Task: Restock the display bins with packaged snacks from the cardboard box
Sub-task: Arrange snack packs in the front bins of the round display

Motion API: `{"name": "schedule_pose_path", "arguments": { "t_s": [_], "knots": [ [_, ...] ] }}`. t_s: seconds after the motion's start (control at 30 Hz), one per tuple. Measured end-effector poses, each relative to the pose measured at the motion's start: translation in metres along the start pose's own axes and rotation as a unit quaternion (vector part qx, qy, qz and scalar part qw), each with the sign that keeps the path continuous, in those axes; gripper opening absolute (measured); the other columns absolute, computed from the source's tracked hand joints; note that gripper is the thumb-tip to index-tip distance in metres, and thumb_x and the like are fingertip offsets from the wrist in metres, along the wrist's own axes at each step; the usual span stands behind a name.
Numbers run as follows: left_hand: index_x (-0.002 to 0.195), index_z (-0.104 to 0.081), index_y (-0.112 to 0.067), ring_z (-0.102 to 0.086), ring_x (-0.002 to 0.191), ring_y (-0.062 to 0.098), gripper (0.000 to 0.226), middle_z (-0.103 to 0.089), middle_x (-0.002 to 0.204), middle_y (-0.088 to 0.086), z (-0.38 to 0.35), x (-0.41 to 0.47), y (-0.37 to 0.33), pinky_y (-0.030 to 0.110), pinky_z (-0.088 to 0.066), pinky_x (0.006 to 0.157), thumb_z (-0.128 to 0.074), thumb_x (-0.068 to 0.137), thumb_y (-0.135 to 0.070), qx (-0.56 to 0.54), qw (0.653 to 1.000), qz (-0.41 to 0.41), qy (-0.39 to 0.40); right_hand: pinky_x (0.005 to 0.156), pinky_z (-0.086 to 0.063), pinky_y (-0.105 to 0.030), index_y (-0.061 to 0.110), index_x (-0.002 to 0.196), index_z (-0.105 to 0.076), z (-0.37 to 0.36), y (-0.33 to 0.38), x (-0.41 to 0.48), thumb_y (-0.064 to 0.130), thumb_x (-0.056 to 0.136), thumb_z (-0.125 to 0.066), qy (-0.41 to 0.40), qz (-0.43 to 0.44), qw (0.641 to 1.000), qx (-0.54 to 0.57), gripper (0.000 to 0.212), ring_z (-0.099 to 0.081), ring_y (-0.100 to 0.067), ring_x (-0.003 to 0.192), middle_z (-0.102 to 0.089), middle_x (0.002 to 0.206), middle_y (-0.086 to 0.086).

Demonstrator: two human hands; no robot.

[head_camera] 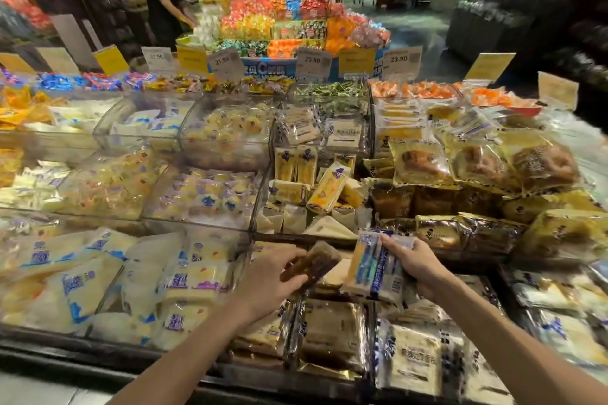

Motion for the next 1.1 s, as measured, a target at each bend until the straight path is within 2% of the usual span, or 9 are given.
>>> {"name": "schedule_pose_path", "arguments": {
  "t_s": [0.07, 0.13, 0.33, 0.5, 0.67, 0.77, 0.87, 1.0, 1.1],
  "knots": [
    [0.13, -0.059, -0.032, -0.059, 0.102, 0.002, 0.046, -0.065, 0.115, -0.012, -0.026, -0.011, 0.003, 0.023, -0.05, 0.095, -0.072, 0.087, -0.023, 0.096, 0.989, -0.11, 0.038, 0.072, -0.063, -0.043, 0.003, 0.1, -0.07, 0.01, -0.005, 0.0, 0.026, 0.097, -0.063, -0.032, -0.003, 0.999, 0.007, 0.024, -0.075, -0.029, 0.078, -0.077, 0.088, -0.018],
    [0.12, -0.064, -0.027, -0.065, 0.089, 0.008, 0.051, -0.07, 0.103, -0.006, -0.059, -0.02, 0.011, 0.022, -0.057, 0.079, -0.084, 0.073, -0.021, 0.169, 0.96, -0.212, 0.065, 0.082, -0.061, -0.05, 0.002, 0.097, -0.071, 0.018, -0.008, 0.001, 0.027, 0.095, -0.067, -0.058, 0.0, 0.998, -0.006, 0.025, -0.075, -0.033, 0.083, -0.076, 0.09, -0.018],
    [0.092, -0.071, -0.022, -0.06, 0.074, 0.009, 0.021, -0.067, 0.083, -0.005, -0.114, -0.031, 0.002, 0.018, -0.054, 0.063, -0.083, 0.075, -0.02, 0.216, 0.91, -0.348, 0.068, 0.053, -0.057, -0.029, 0.001, 0.098, -0.068, 0.033, -0.017, -0.008, 0.025, 0.096, -0.065, -0.074, -0.011, 0.997, 0.02, 0.024, -0.074, -0.02, 0.064, -0.076, 0.079, -0.012],
    [0.087, -0.065, -0.024, -0.062, 0.079, 0.008, 0.013, -0.065, 0.087, -0.007, -0.125, -0.033, 0.006, 0.023, -0.058, 0.069, -0.061, 0.089, -0.036, 0.231, 0.907, -0.322, 0.145, 0.051, -0.057, -0.027, 0.003, 0.096, -0.067, 0.034, -0.023, -0.016, 0.025, 0.097, -0.064, -0.064, -0.02, 0.997, 0.038, 0.022, -0.074, -0.019, 0.063, -0.076, 0.075, -0.009],
    [0.134, -0.054, -0.017, -0.061, 0.109, 0.017, 0.039, -0.062, 0.124, 0.003, -0.109, -0.015, -0.016, 0.028, -0.051, 0.095, -0.051, 0.099, -0.034, 0.132, 0.966, -0.166, 0.146, 0.051, -0.057, -0.029, 0.001, 0.102, -0.066, 0.033, -0.026, -0.022, 0.025, 0.096, -0.064, -0.053, -0.032, 0.997, 0.05, 0.025, -0.075, -0.022, 0.066, -0.077, 0.078, -0.012],
    [0.148, -0.032, -0.023, -0.062, 0.112, 0.024, 0.08, -0.057, 0.134, 0.009, -0.097, 0.001, -0.027, 0.04, -0.055, 0.094, -0.065, 0.081, -0.048, 0.115, 0.97, -0.208, 0.051, 0.055, -0.059, -0.032, -0.001, 0.108, -0.065, 0.028, -0.025, -0.024, 0.022, 0.095, -0.067, -0.03, -0.044, 0.997, 0.062, 0.027, -0.076, -0.026, 0.073, -0.077, 0.085, -0.015],
    [0.157, -0.01, -0.03, -0.049, 0.13, 0.03, 0.109, -0.04, 0.151, 0.016, -0.095, 0.011, -0.042, 0.047, -0.036, 0.105, -0.062, 0.07, -0.067, 0.166, 0.945, -0.281, 0.032, 0.06, -0.061, -0.038, -0.001, 0.115, -0.059, 0.021, -0.024, -0.025, 0.018, 0.089, -0.074, -0.012, -0.049, 0.996, 0.073, 0.036, -0.076, -0.031, 0.079, -0.076, 0.091, -0.019],
    [0.153, -0.027, -0.023, -0.05, 0.133, 0.033, 0.078, -0.043, 0.149, 0.02, -0.099, 0.01, -0.057, 0.047, -0.043, 0.105, -0.063, 0.085, -0.038, 0.194, 0.914, -0.356, 0.013, 0.054, -0.059, -0.036, 0.001, 0.11, -0.057, 0.01, -0.021, -0.03, 0.01, 0.084, -0.077, 0.004, -0.058, 0.994, 0.093, 0.034, -0.074, -0.029, 0.071, -0.075, 0.087, -0.018],
    [0.141, -0.043, -0.019, -0.062, 0.119, 0.028, 0.061, -0.057, 0.135, 0.016, -0.095, 0.008, -0.06, 0.039, -0.053, 0.097, -0.069, 0.087, -0.028, 0.152, 0.916, -0.37, -0.021, 0.065, -0.062, -0.042, -0.002, 0.118, -0.057, 0.013, -0.023, -0.029, 0.025, 0.087, -0.075, 0.005, -0.071, 0.994, 0.08, 0.045, -0.074, -0.036, 0.084, -0.074, 0.098, -0.023]
  ]
}}
Point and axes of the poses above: each hand's wrist, its own x-axis towards the middle knuckle, its own z-axis out of the back of the hand, y = z × x, the point moved 3 cm from there along x, towards the middle knuckle
